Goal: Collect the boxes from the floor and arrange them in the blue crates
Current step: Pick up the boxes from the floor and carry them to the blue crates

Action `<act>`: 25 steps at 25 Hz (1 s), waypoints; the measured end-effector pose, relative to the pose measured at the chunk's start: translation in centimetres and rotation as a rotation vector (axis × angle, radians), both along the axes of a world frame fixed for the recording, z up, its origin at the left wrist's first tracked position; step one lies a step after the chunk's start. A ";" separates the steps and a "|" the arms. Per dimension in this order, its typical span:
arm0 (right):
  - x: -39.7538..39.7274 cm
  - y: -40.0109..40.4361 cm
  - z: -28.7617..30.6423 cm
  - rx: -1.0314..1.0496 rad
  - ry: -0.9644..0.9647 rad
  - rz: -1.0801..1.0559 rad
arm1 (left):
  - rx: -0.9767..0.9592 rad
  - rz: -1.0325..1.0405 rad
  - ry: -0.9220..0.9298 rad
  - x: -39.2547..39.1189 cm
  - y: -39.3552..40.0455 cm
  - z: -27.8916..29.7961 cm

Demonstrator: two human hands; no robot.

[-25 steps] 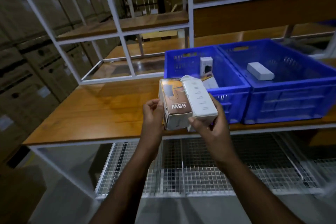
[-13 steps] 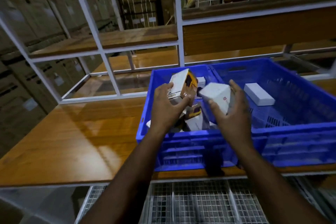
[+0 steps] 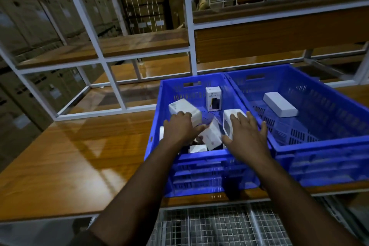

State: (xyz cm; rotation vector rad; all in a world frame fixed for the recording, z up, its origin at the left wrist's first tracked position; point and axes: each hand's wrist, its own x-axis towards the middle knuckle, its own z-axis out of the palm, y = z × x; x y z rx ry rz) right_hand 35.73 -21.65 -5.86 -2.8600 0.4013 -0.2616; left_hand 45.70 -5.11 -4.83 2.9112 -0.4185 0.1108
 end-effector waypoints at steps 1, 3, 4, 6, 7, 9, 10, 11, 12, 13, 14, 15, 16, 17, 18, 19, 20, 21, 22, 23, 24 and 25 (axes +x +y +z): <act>0.0 0.0 0.1 0.007 -0.001 0.000 | 0.006 -0.001 0.016 -0.1 0.1 -0.3; -0.2 0.1 -0.1 0.049 -0.095 -0.008 | -0.036 -0.006 -0.013 -0.5 0.6 -1.3; -0.4 0.2 -0.3 0.081 -0.171 -0.012 | -0.062 -0.010 -0.050 -0.8 0.8 -1.6; -0.6 0.5 -0.8 0.150 -0.330 -0.006 | -0.150 -0.026 -0.138 -1.5 1.3 -1.7; -0.8 0.8 -1.0 0.164 -0.404 0.004 | -0.219 -0.043 -0.176 -2.0 1.5 -1.5; -1.0 1.7 -1.2 0.175 -0.520 0.043 | -0.365 -0.064 -0.220 -3.5 2.0 -0.9; -1.2 2.4 -1.2 0.189 -0.554 0.083 | -0.420 -0.060 -0.230 -4.4 2.4 -0.7; -1.3 3.1 -1.3 0.205 -0.573 0.137 | -0.454 -0.049 -0.234 -5.3 2.8 -0.7; -1.5 3.8 -1.5 0.219 -0.585 0.200 | -0.471 -0.032 -0.237 -6.1 3.2 -0.8; -1.5 4.6 -1.7 0.237 -0.590 0.263 | -0.474 -0.015 -0.245 -6.7 3.8 -1.0; -1.5 5.3 -1.9 0.261 -0.592 0.320 | -0.474 -0.002 -0.261 -7.4 4.4 -1.2; -1.5 6.3 -2.2 0.288 -0.585 0.370 | -0.477 0.013 -0.280 -8.1 5.1 -1.4; -1.4 7.2 -2.3 0.314 -0.574 0.405 | -0.488 0.024 -0.301 -8.7 5.9 -1.4; -1.4 8.1 -2.3 0.342 -0.561 0.432 | -0.504 0.042 -0.322 -9.4 6.7 -1.3; -1.4 9.0 -2.4 0.373 -0.548 0.460 | -0.526 0.073 -0.346 -10.1 7.5 -1.4; -1.4 10.0 -2.4 0.405 -0.542 0.495 | -0.549 0.112 -0.367 -10.9 8.4 -1.4; -1.6 11.1 -2.3 0.439 -0.541 0.542 | -0.567 0.162 -0.387 -11.8 9.5 -1.6; -1.8 12.2 -2.3 0.468 -0.543 0.592 | -0.575 0.211 -0.404 -12.8 10.5 -1.7; -2.1 13.5 -2.2 0.488 -0.539 0.640 | -0.577 0.261 -0.420 -13.7 11.6 -2.0; -2.6 14.9 -2.2 0.499 -0.526 0.683 | -0.575 0.313 -0.434 -14.8 12.8 -2.2; -3.2 16.2 -2.2 0.507 -0.509 0.719 | -0.570 0.359 -0.443 -15.9 13.9 -2.4; -3.9 17.7 -2.3 0.522 -0.491 0.756 | -0.558 0.405 -0.447 -17.2 15.2 -2.6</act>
